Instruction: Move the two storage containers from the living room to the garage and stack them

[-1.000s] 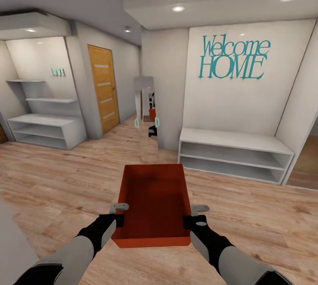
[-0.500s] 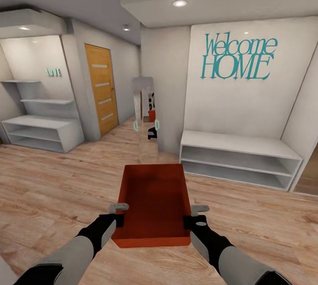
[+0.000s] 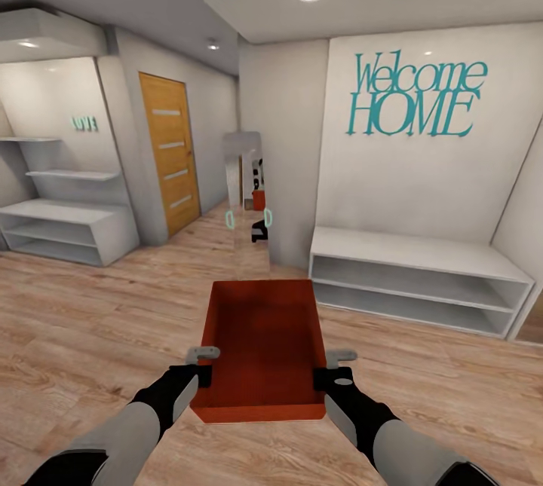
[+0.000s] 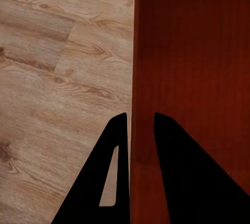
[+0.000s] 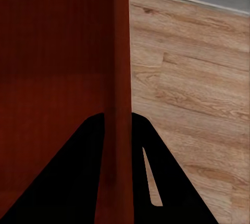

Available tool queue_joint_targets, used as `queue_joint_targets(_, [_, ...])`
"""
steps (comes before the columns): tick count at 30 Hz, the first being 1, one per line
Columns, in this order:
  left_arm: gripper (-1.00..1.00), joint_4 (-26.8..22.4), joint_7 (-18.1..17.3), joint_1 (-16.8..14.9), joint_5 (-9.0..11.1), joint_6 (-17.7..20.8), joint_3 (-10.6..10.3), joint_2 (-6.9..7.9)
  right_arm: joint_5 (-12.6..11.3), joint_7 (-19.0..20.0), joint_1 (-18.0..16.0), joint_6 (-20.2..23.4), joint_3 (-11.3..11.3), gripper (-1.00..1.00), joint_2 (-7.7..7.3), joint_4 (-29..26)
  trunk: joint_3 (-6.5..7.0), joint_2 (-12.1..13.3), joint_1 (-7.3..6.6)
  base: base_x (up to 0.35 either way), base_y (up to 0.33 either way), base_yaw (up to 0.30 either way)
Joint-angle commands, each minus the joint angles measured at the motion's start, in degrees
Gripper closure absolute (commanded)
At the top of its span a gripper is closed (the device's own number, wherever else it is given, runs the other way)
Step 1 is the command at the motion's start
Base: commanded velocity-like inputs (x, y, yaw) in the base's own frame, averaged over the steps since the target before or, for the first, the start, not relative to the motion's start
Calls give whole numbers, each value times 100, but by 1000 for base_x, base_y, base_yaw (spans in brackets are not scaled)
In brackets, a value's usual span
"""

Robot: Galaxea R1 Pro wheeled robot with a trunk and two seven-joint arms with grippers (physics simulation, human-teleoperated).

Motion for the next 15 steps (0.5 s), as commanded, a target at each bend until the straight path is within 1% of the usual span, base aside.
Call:
queue_joint_targets(1, [100,-1,27,2,32,34,5,78,16,-21,-11,-62,-78,100,-7,-218,-13,-12,6,324,0,0])
queue_joint_targets(8, [100,-1,27,2,32,34,5,78,16,-21,-12,-63,-78,100,-10,-218,-13,-12,6,324,0,9])
queue_joint_targets(11, [100,-1,27,2,32,34,5,78,16,-21,-10,-68,-80,100,-10,-218,-13,-12,6,324,0,168])
queue_joint_targets(15, [100,-1,27,2,32,34,5,78,16,-21,-10,-70,-83,100,-12,-218,-13,-12,6,324,0,258])
